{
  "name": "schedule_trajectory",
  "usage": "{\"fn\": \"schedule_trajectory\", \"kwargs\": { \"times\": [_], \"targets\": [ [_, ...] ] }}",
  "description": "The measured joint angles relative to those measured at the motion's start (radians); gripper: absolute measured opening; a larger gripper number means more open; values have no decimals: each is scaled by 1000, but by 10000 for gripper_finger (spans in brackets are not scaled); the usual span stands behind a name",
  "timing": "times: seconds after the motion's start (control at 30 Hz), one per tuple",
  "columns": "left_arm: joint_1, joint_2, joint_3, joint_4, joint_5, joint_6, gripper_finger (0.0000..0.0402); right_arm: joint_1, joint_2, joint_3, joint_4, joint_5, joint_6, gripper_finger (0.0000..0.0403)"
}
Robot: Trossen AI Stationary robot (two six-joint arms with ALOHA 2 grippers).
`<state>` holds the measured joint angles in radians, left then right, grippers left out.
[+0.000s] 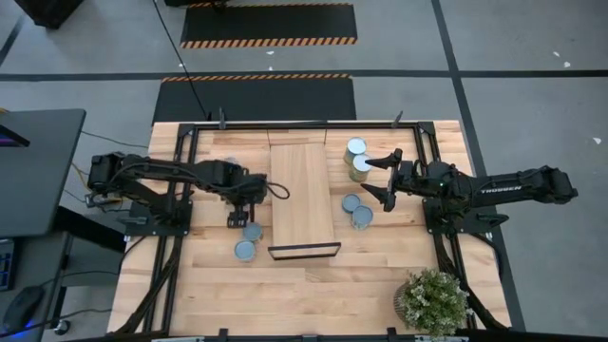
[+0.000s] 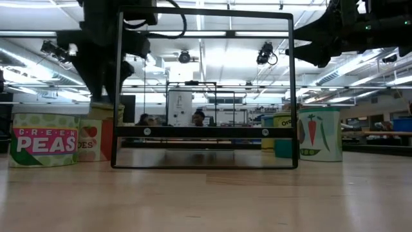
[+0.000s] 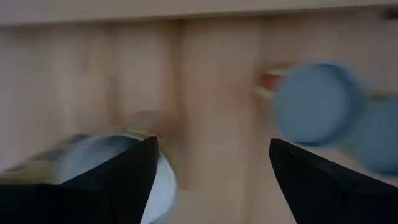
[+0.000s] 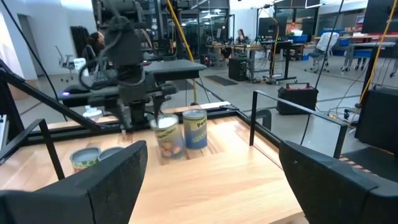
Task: Pick and place cans onto a shelf
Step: Put the canned peaches on the shelf
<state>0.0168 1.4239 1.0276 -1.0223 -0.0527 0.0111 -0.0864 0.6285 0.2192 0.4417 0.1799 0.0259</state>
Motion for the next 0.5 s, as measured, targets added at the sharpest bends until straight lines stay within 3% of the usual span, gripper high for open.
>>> {"fn": "schedule_trajectory", "kwargs": {
  "times": [0.2, 0.3, 0.5],
  "targets": [
    [-80, 1, -3, -21, 16, -31, 313, 0, 0, 0, 17, 0, -3, 372],
    [-96, 1, -2, -31, -31, -50, 313, 0, 0, 0, 17, 0, -3, 372],
    [-92, 1, 49, -236, -108, -139, 313, 0, 0, 0, 13, 0, 18, 372]
  ]
}}
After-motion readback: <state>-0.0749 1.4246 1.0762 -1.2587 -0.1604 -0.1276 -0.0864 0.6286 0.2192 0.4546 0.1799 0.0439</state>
